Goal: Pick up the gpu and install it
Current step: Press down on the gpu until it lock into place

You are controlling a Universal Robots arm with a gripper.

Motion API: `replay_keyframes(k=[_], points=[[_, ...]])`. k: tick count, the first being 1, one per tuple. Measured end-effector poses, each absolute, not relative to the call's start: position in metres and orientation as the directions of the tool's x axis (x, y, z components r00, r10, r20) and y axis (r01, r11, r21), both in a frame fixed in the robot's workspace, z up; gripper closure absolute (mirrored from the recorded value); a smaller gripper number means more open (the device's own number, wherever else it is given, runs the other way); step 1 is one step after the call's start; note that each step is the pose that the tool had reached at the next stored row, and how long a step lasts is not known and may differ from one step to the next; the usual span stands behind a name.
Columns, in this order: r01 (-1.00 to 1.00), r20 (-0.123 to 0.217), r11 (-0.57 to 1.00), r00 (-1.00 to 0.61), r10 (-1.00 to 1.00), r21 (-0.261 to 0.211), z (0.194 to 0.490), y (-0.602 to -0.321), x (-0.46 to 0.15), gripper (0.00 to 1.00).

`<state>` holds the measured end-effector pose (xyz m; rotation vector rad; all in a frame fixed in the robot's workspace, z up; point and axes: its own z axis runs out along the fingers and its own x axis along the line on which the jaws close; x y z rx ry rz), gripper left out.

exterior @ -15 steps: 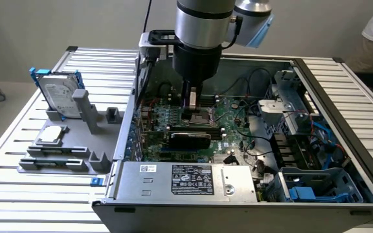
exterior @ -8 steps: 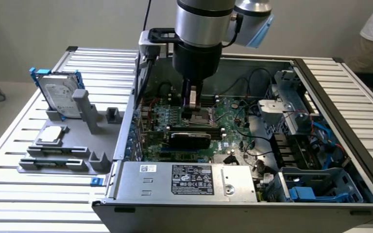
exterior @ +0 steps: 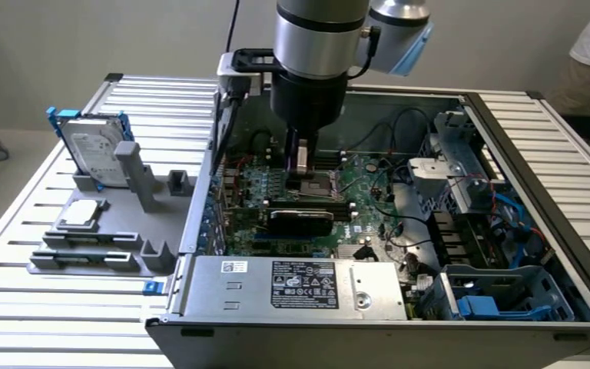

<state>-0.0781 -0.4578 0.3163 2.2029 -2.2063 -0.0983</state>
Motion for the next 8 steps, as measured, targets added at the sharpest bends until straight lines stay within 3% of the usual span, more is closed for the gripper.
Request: replay_keyframes(k=[8], points=[[-0.998,-0.028,0.001,-0.002,-1.000,0.060,0.302,-0.458,-0.089,0.89]])
